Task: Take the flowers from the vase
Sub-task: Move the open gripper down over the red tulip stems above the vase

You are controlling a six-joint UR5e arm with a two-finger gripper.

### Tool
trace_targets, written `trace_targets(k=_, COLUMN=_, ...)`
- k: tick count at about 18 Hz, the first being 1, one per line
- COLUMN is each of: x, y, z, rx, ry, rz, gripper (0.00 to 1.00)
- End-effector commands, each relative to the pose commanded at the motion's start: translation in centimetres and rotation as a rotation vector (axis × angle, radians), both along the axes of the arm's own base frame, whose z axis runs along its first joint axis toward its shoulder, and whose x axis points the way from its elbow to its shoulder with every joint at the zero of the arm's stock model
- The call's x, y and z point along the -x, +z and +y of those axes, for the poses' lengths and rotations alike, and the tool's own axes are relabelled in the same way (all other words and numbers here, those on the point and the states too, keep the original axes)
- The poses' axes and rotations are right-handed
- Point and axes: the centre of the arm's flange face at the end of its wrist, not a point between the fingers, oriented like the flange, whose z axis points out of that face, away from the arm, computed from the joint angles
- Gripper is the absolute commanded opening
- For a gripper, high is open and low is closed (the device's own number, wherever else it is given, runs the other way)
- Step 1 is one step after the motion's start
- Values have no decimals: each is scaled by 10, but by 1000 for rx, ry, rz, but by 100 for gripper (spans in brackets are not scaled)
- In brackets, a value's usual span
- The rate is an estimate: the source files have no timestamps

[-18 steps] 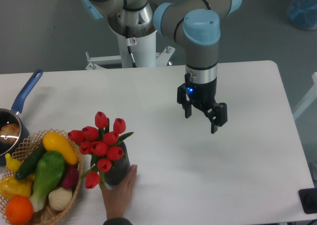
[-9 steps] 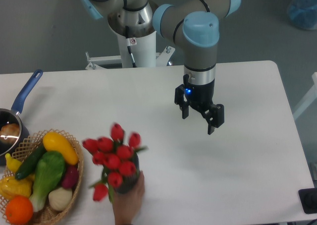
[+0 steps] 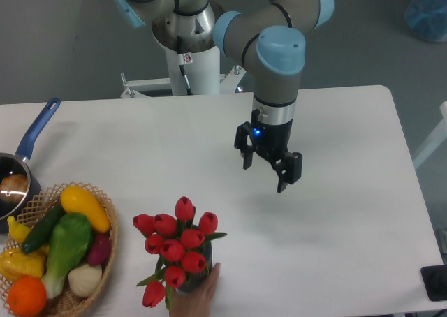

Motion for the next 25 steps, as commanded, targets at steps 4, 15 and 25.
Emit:
trace_targets(k=4, x=-1, y=4, z=18, rx=-110, ry=6, rz=-95, gripper=100)
trace_targets(k=15, x=-4, y=27, z=85, rx=-283, ry=57, rz=-317, gripper=100)
trace_targets(k=25, x=-9, y=22, z=108, rx=-375, ry=-16, rz=-366, gripper=100)
